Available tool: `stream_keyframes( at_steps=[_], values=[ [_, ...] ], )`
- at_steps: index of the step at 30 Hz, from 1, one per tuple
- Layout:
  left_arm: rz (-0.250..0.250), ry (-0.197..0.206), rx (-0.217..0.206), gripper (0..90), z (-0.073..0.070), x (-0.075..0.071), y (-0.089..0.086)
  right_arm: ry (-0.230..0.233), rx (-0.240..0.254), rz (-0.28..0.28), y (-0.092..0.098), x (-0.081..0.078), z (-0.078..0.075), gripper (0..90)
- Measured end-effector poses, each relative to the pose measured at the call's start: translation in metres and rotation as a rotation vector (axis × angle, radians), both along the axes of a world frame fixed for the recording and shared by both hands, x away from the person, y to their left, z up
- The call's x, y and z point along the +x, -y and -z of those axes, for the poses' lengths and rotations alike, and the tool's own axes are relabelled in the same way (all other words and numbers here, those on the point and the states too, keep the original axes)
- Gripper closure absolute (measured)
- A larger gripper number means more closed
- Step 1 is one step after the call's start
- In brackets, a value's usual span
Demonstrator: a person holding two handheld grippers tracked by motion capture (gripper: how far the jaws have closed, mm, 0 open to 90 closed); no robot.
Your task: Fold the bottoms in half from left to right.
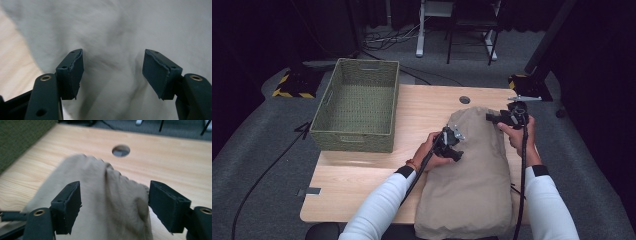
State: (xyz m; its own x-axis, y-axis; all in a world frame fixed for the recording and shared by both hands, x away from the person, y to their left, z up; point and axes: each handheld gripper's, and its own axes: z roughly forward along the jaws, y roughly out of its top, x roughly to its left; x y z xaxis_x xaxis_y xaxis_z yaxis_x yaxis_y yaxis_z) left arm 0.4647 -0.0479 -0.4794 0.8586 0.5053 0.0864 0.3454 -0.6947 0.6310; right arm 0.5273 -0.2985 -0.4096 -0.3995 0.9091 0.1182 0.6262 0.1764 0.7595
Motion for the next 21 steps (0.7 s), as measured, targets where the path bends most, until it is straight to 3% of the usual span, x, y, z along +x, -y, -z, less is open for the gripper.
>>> stream_keyframes(
  at_steps=[2, 3, 5, 8, 10, 11, 14, 17, 21],
  values=[
    [0.010, -0.011, 0.003, 34.1, 0.003, 0.000, 0.000, -0.027, -0.069, 0.005, -0.003, 0.006, 0.011, 34.7],
    [0.015, -0.013, 0.008, 34.2, 0.005, -0.001, 0.000, -0.034, -0.091, 0.001, -0.004, 0.009, 0.016, 41.8],
    [0.015, -0.017, 0.006, 34.2, 0.008, -0.001, -0.001, -0.077, -0.087, -0.020, -0.003, 0.012, 0.025, 48.5],
    [0.019, -0.033, -0.016, 34.5, 0.010, -0.001, -0.004, -0.049, -0.132, -0.085, -0.003, 0.010, 0.035, 69.5],
    [0.014, -0.069, -0.043, 34.7, 0.011, -0.001, -0.007, -0.022, -0.154, -0.108, -0.005, 0.006, 0.039, 83.6],
    [0.013, -0.089, -0.057, 34.7, 0.012, 0.000, -0.009, -0.023, -0.143, -0.127, -0.004, 0.004, 0.041, 84.8],
    [0.023, -0.082, -0.067, 34.7, 0.013, -0.003, -0.011, -0.007, -0.137, -0.135, 0.000, 0.002, 0.042, 86.4],
    [0.019, -0.080, -0.066, 34.7, 0.013, -0.003, -0.011, 0.075, -0.122, -0.137, 0.000, -0.002, 0.032, 86.8],
    [0.017, -0.079, -0.068, 34.8, 0.013, -0.004, -0.011, 0.221, -0.174, -0.174, -0.016, -0.010, 0.010, 87.5]
  ],
)
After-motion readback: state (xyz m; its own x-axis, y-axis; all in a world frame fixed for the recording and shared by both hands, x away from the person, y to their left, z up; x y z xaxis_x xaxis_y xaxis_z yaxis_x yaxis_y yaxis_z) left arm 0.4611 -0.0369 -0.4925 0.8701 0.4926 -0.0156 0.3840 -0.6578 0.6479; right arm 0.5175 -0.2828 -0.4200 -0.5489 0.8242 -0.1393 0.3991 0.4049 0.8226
